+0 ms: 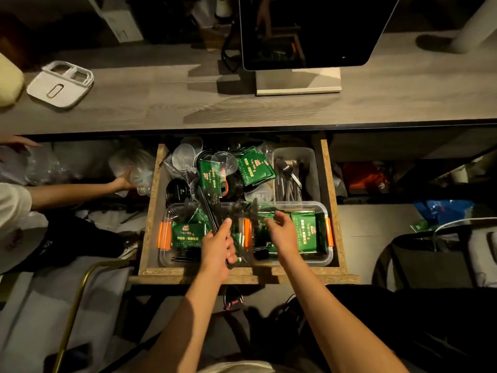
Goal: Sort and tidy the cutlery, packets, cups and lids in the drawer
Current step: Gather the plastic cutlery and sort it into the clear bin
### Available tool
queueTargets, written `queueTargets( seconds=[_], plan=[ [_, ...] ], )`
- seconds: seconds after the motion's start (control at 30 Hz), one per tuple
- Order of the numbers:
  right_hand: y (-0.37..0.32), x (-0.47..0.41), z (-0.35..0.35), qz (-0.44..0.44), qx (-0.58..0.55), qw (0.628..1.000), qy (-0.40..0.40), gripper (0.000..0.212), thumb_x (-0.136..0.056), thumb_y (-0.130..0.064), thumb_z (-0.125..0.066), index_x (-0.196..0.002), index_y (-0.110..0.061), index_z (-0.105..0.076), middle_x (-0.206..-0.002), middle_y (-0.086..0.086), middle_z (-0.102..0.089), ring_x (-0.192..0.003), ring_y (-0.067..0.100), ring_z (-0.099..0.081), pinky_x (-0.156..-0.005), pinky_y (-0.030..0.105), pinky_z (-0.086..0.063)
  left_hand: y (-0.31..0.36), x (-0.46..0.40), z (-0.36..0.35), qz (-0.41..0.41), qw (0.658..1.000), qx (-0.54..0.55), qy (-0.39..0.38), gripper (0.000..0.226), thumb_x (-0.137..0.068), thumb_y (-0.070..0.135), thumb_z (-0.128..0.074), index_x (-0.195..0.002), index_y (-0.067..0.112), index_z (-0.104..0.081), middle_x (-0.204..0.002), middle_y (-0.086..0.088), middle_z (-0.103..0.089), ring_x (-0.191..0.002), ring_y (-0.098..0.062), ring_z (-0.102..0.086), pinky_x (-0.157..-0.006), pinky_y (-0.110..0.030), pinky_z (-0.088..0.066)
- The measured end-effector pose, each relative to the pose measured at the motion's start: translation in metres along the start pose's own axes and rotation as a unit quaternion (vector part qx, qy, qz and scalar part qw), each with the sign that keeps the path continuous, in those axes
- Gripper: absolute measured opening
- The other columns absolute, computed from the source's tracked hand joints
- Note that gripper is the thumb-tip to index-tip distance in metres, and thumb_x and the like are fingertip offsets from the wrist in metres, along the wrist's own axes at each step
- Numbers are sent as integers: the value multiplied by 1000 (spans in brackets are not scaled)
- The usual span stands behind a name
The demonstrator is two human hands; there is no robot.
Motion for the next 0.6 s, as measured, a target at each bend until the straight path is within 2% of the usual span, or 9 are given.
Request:
queueTargets(
  seconds=[0.07,0.13,0.27,0.33,0.43,0.53,0.6],
  plan=[
    [6,-9,-16,36,119,992,-16,61,-89,-28,-69,-142,-9,-45,-141,9,-52,-129,24,-49,-109,38,-40,-3,-9,10,20,1000,-23,-8,34,-93,40,-67,-83,13,-49,-50,7,-38,-38,-9,-29,-34,-23,-23],
    [10,-15,-30,92,210,973,7,70,-86,-35,-73,-143,-9,-42,-139,7,-51,-130,23,-46,-109,36,-39,-4,-15,16,26,999,-36,-24,34,-94,38,-66,-78,14,-48,-49,7,-37,-37,-9,-28,-34,-22,-23],
    [2,-27,-53,164,268,945,86,77,-83,-42,-74,-144,-11,-38,-139,5,-50,-131,22,-46,-109,38,-42,0,-28,25,29,997,-58,-34,35,-94,39,-65,-79,13,-47,-49,8,-37,-39,-9,-29,-35,-22,-25],
    [-2,-35,-62,135,240,958,82,80,-81,-37,-77,-143,-9,-36,-138,7,-52,-128,24,-51,-106,40,-45,3,-32,30,31,997,-63,-35,34,-94,39,-64,-79,13,-48,-50,8,-38,-41,-9,-29,-36,-22,-25],
    [0,-39,-69,57,99,992,61,67,-79,-21,-80,-132,-12,-41,-122,4,-63,-111,19,-62,-94,34,-51,4,-37,34,38,997,-63,-38,35,-94,40,-65,-77,14,-48,-50,7,-37,-42,-9,-29,-36,-22,-26],
    [5,-39,-69,57,93,992,56,47,-82,-20,-79,-116,-15,-48,-102,-2,-65,-92,13,-63,-76,22,-46,5,-41,35,44,996,-58,-42,35,-93,39,-66,-75,14,-47,-50,7,-37,-42,-10,-29,-36,-23,-25],
    [7,-39,-67,61,105,992,41,32,-84,-23,-77,-106,-15,-55,-92,-7,-62,-83,9,-60,-71,17,-44,7,-40,34,45,996,-61,-44,36,-93,39,-66,-75,14,-46,-51,6,-37,-42,-11,-29,-36,-23,-25]
  ],
)
Point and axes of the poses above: each hand's wrist, its own x-axis away from the middle knuckle, its own z-axis out of the back of the hand, y = z × x, the point moved 1 cm from there along -x, towards the middle knuckle
